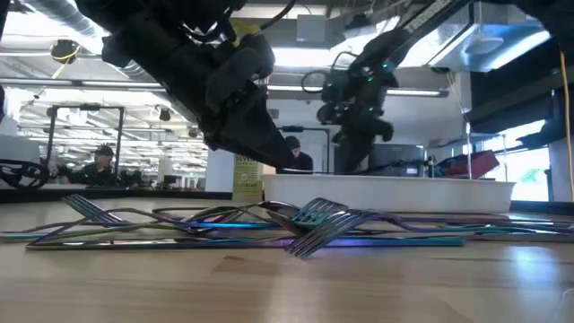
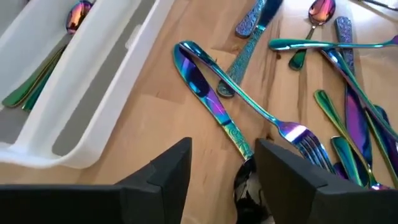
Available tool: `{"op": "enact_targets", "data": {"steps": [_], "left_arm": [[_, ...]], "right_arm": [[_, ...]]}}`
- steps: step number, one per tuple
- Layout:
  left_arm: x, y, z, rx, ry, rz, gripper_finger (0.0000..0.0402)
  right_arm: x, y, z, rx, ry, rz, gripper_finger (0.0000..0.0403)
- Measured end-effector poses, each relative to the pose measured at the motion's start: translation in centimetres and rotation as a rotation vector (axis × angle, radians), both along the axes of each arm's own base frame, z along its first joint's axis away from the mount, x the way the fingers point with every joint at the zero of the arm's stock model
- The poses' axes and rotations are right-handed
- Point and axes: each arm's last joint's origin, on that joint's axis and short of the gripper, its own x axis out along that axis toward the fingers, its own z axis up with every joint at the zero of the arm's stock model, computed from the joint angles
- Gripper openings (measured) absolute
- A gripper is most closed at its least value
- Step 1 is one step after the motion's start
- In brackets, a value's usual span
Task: Sort silverware
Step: Put the black spoon on the white silverware tray
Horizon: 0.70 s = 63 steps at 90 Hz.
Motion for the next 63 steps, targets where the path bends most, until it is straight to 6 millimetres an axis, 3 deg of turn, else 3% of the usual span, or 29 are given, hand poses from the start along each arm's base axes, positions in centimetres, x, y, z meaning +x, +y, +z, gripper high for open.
{"op": "enact_targets", "data": {"steps": [27,49,63], "left_arm": [[0.0,0.3,0.0,-0.009,-0.002,0.043,0.0162],[0.3,0.4,1.0,0.048,-0.024,0.085,0.0162],[-1.0,0.3,3.2,0.134,-0.035,0.177,0.0162]], "right_arm": [[0.5,-0.2,-0.5,0.023,-0.008,0.007,0.0010],[0.8,0.0,-0.5,0.034,-0.019,-0.034,0.0071],[1.1,0.7,0.0,0.051,-0.025,-0.071,0.0108]]}}
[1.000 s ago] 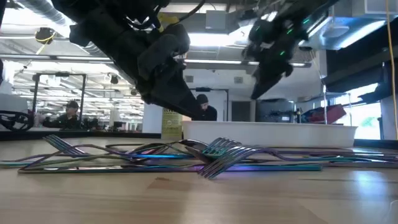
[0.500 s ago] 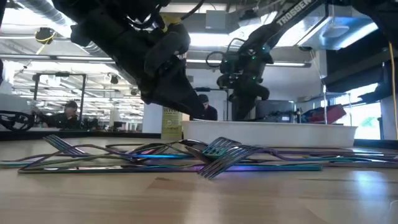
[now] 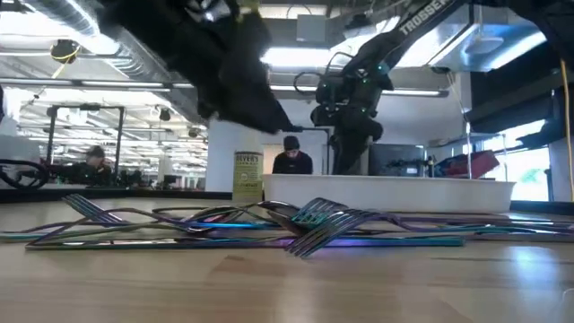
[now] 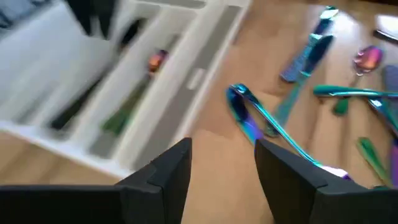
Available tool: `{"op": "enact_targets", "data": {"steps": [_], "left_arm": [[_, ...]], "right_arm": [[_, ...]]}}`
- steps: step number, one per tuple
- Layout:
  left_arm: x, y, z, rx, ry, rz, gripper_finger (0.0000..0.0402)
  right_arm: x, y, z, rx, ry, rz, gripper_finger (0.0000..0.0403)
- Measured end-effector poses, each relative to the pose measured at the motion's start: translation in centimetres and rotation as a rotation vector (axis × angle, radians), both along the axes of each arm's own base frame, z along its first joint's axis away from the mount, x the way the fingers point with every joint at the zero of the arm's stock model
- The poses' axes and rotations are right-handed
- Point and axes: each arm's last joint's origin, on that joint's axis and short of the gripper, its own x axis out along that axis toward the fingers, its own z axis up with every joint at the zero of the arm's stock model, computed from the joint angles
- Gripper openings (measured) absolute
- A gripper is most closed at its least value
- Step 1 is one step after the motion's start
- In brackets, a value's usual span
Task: Sort silverware
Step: Put the black spoon on the white silverware tray
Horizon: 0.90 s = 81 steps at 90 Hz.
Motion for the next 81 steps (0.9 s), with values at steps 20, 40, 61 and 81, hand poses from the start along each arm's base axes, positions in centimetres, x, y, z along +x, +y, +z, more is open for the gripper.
{"op": "enact_targets", "data": {"steps": [20,40,61,81], "left_arm": [[-2.3,-0.1,-1.5,0.046,0.325,-0.125,0.0162],[-1.5,-0.5,-4.3,0.104,0.459,-0.346,0.0162],[-0.5,-0.6,-5.3,0.101,0.440,-0.419,0.0162],[-0.5,0.0,-5.4,0.212,0.444,-0.295,0.0162]], "right_arm": [[0.5,3.0,3.9,0.074,-0.143,0.047,0.0118],[0.5,6.5,8.0,0.168,-0.294,0.092,0.0118],[0.2,9.3,8.6,0.339,-0.245,0.115,0.0117],[0.0,10.2,7.7,0.378,-0.191,0.107,0.0117]]}}
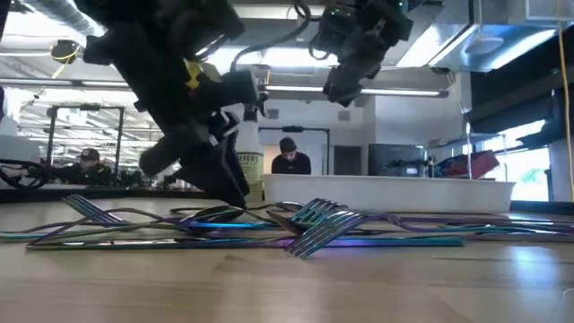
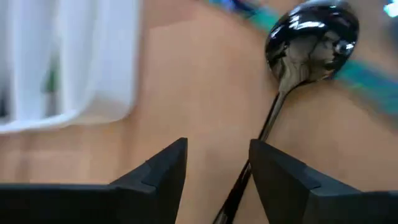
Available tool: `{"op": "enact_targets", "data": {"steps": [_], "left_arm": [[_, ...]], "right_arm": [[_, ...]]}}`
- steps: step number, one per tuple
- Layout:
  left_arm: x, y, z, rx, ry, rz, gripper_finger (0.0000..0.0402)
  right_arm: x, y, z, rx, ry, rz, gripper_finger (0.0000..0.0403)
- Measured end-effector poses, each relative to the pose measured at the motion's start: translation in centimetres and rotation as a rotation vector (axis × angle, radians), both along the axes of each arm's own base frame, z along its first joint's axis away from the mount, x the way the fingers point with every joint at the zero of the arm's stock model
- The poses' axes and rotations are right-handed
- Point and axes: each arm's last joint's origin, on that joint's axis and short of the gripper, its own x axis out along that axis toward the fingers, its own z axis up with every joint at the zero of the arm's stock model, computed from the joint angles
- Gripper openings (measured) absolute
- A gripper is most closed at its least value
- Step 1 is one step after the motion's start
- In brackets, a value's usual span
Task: Sort silverware
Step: Put the black spoon on the white silverware tray
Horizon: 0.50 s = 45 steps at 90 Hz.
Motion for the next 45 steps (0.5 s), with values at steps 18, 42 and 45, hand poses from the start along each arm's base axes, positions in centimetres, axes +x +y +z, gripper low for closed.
{"op": "enact_targets", "data": {"steps": [18,42,45], "left_arm": [[-0.2,0.4,1.3,0.000,-0.037,0.012,0.0162],[-0.4,-0.1,2.5,-0.091,-0.062,-0.057,0.0162],[-0.4,-0.1,2.4,-0.122,-0.048,-0.087,0.0162]], "right_arm": [[-0.4,0.1,-1.0,0.029,0.049,-0.023,0.0117],[-0.7,0.8,-2.3,0.067,0.088,-0.009,0.0117],[-0.6,1.0,-2.3,0.066,0.087,-0.005,0.0117]]}}
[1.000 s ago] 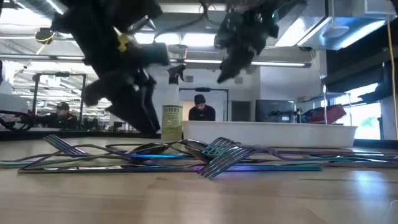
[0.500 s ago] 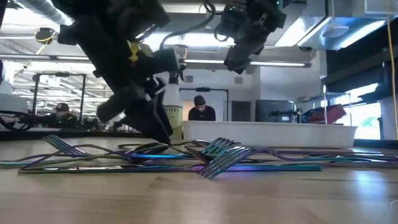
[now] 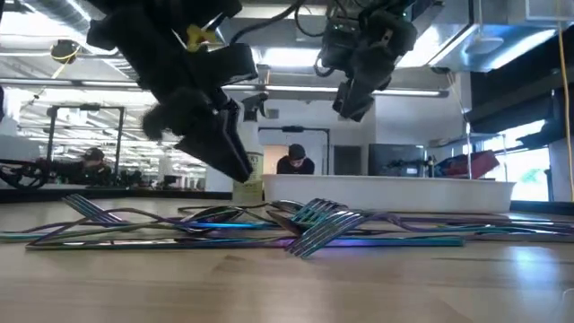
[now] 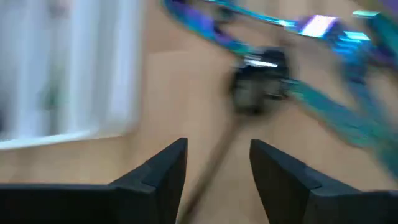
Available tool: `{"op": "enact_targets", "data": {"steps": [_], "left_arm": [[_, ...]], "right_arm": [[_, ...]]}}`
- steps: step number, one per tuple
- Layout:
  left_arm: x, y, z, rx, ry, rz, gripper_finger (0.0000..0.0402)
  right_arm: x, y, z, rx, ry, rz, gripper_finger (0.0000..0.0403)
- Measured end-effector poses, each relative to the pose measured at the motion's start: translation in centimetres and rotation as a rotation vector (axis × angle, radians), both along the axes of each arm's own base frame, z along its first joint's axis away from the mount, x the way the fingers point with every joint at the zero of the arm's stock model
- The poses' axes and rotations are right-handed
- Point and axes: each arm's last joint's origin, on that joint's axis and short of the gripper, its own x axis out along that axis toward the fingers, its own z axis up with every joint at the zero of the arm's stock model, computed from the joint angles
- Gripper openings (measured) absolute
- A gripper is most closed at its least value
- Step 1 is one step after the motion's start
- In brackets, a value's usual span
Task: Sort silverware
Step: Put the black spoon on the white silverware tray
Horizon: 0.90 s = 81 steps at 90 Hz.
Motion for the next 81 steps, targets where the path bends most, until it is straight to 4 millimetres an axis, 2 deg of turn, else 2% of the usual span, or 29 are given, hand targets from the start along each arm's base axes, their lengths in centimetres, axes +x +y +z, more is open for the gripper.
{"op": "enact_targets", "data": {"steps": [13,39,81], "left_arm": [[0.1,0.2,-0.8,-0.024,0.044,-0.023,0.0162],[0.4,1.9,-0.8,-0.020,0.059,-0.026,0.0162],[1.2,3.4,-1.1,-0.045,0.039,-0.098,0.0162]], "right_arm": [[0.5,0.7,0.1,-0.012,-0.031,0.023,0.0117],[1.4,2.2,0.3,-0.061,-0.079,0.056,0.0117],[1.8,2.2,0.4,-0.080,-0.100,0.026,0.0117]]}}
